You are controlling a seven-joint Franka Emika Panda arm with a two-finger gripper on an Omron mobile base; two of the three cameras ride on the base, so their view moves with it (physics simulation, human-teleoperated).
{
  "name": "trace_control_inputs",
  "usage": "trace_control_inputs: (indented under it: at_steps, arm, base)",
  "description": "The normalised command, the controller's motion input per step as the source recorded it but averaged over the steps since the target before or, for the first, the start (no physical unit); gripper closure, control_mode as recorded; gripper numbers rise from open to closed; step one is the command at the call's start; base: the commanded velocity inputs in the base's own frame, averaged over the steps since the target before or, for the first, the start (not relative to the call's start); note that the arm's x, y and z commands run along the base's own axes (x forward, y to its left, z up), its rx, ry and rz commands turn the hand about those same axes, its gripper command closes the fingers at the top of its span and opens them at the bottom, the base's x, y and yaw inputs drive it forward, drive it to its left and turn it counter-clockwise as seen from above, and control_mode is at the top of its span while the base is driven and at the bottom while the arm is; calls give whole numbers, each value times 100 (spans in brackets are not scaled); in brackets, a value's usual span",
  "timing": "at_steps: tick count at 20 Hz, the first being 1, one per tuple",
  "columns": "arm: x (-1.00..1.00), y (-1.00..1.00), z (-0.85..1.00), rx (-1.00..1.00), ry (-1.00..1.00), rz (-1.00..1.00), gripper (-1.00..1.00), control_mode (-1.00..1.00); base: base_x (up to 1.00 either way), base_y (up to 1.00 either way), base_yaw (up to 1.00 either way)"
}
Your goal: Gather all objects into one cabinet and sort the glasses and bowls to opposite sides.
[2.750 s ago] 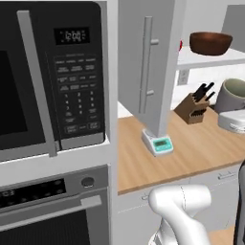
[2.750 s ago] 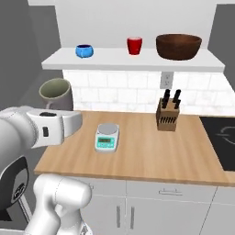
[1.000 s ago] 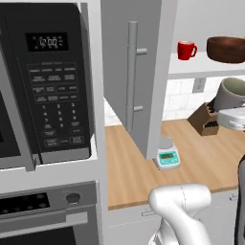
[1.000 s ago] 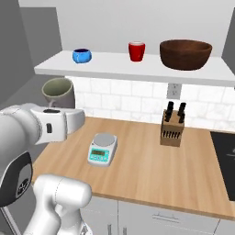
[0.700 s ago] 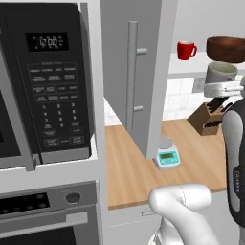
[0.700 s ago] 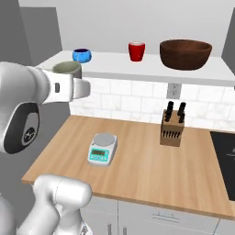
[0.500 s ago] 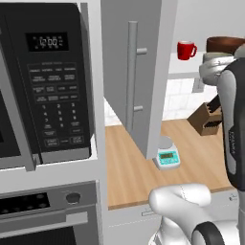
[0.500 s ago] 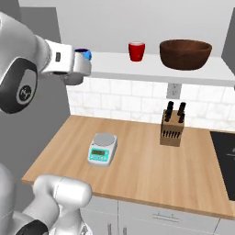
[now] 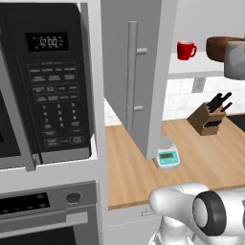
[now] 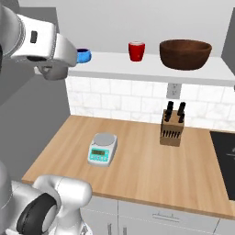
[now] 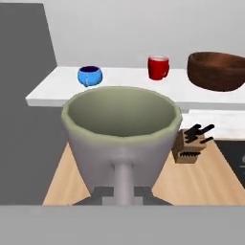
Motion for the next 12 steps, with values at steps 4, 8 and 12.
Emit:
trace_control_inputs:
  at_steps: [4, 8, 12]
  arm:
    - [-8, 13, 31, 3, -35, 15, 100, -100]
    - [82, 42, 52, 1, 7, 12, 100, -100]
    - [38, 37, -4, -4, 13, 7, 100, -100]
  base:
    - [0, 0, 0]
    - [0, 0, 0]
    - [0, 0, 0]
